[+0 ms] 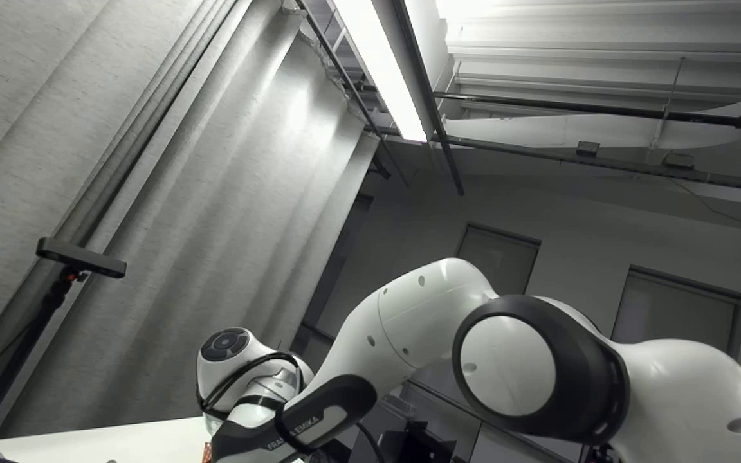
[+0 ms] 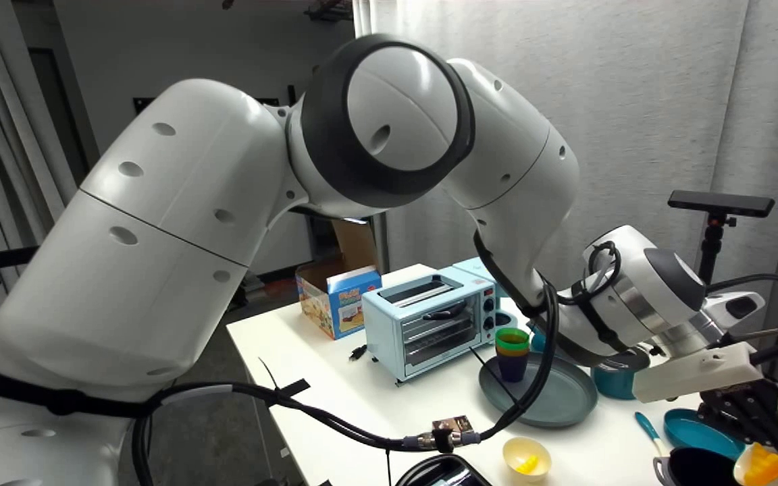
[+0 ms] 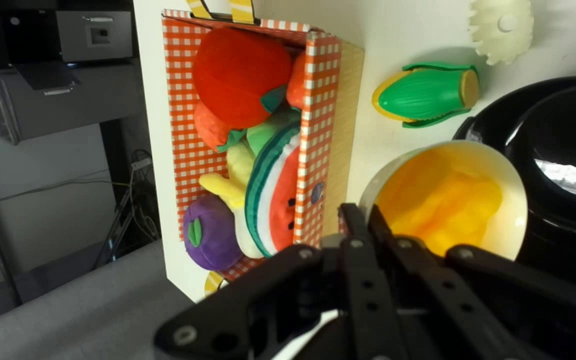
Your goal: Put the things in the white bowl in the pot
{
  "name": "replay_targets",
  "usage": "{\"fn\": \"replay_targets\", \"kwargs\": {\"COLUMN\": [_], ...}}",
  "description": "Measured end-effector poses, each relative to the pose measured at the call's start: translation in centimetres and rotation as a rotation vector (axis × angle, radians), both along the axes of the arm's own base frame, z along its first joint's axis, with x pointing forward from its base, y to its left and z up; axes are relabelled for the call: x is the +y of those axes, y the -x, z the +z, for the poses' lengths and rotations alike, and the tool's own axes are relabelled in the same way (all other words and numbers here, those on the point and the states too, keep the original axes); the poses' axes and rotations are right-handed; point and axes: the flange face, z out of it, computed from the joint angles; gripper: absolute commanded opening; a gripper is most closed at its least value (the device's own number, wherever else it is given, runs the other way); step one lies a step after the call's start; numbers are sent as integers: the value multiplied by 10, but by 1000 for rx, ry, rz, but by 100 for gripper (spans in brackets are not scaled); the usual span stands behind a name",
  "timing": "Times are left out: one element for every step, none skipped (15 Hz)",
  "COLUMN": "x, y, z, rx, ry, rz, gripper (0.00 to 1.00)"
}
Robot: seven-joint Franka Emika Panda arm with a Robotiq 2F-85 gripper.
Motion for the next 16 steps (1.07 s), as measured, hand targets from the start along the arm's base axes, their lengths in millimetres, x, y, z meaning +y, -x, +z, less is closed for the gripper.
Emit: {"fn": "replay_targets", "kwargs": {"x": [1,2,4,7,11,14,18,21,25,29,33,36,41,49,57,66], "y": [2,3,5,7,9,10,12,14,16,19,21,24,28,32,36,41], "z": [0,0,1,2,4,7,9,12,14,16,17,17,15,13,11,8], "rx": [-11,-26,-41,-55,-70,-83,-96,-108,-119,-131,-143,-157,-169,-179,-189,-196], "ry": [21,41,57,70,80,88,94,99,105,112,128,148,166,184,203,222], "rz": [-3,-5,-6,-6,-5,-3,1,6,11,18,30,45,59,72,84,93], "gripper": [1,1,1,1,1,1,1,1,1,1,1,1,1,1,1,1]}}
